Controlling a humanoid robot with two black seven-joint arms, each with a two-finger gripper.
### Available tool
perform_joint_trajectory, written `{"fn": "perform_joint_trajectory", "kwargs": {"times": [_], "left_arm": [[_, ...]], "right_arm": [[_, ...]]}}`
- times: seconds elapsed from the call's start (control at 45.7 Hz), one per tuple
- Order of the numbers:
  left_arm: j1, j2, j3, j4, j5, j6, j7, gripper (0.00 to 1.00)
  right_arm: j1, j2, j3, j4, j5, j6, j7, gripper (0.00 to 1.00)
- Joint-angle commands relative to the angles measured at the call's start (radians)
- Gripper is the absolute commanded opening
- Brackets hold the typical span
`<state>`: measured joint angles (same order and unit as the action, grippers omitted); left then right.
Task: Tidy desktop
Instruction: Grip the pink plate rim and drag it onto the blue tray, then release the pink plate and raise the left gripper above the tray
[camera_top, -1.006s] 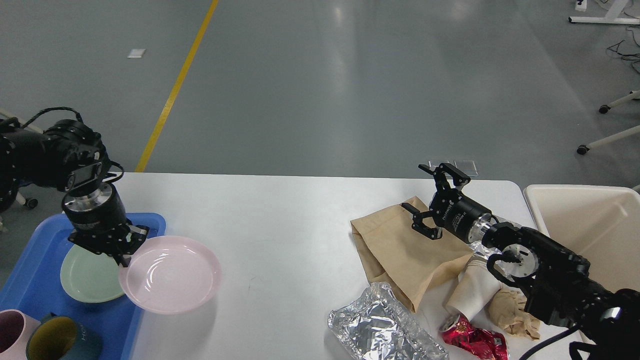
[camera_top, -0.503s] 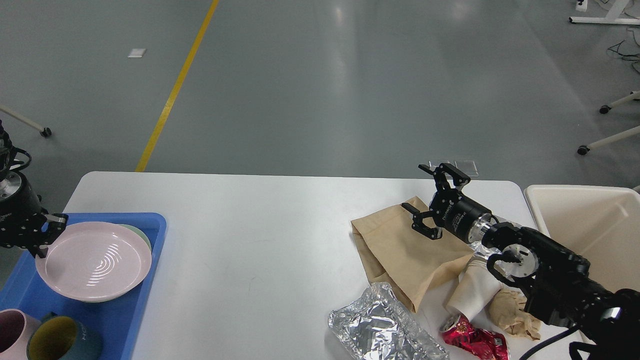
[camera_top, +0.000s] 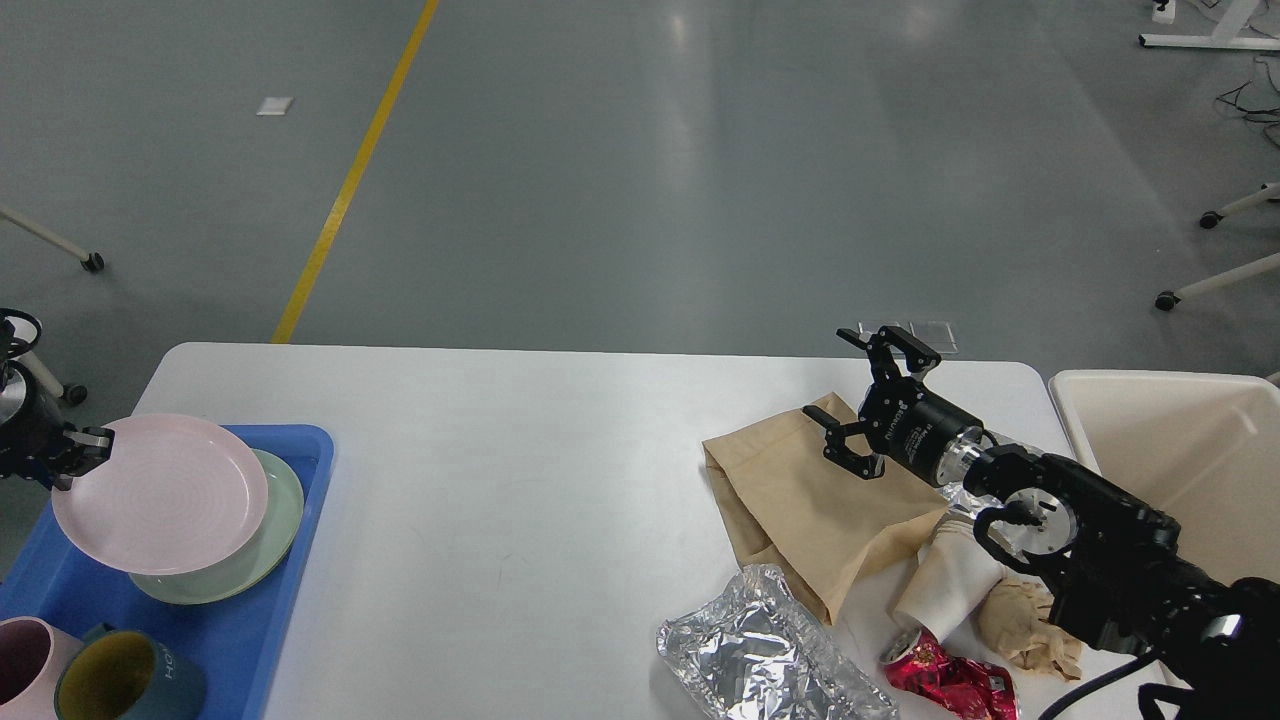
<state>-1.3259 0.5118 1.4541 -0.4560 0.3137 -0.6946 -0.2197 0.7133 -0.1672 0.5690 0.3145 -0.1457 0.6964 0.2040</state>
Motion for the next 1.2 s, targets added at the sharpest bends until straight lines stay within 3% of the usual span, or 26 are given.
{"fn": "perform_joint_trajectory", "kwargs": {"times": [0.0,0.591,0.634,0.722,0.81,0.985,1.094,1.181], "left_arm": [[0.016,-0.006,-0.006,0.000,-0.001,0.020,0.002,0.02],[0.037,-0.009,-0.021,-0.010,-0.005,0.003,-0.001,0.12],[0.037,-0.009,-0.021,-0.010,-0.007,0.003,-0.003,0.16],[0.037,-0.007,-0.021,-0.010,-0.015,0.003,-0.006,0.36],[0.037,-0.007,-0.021,-0.012,-0.016,0.003,-0.006,0.47],[0.036,-0.006,-0.021,-0.020,-0.021,0.001,-0.009,0.80],[0.034,-0.004,-0.035,-0.027,-0.022,-0.002,-0.012,0.92],[0.024,-0.010,-0.055,-0.043,-0.021,-0.034,-0.010,0.96]], "right_arm": [[0.000,0.000,0.000,0.000,0.000,0.000,0.000,1.00],[0.000,0.000,-0.001,0.000,0.000,0.000,0.000,1.00],[0.000,0.000,0.000,0.000,0.000,0.000,-0.001,1.00],[0.000,0.000,0.000,0.000,0.000,0.000,0.000,1.00],[0.000,0.000,-0.001,0.000,0.000,0.000,0.000,1.00],[0.000,0.000,0.000,0.000,0.000,0.000,0.000,1.00],[0.000,0.000,0.000,0.000,0.000,0.000,0.000,1.00],[0.000,0.000,0.000,0.000,0.000,0.000,0.000,1.00]]}}
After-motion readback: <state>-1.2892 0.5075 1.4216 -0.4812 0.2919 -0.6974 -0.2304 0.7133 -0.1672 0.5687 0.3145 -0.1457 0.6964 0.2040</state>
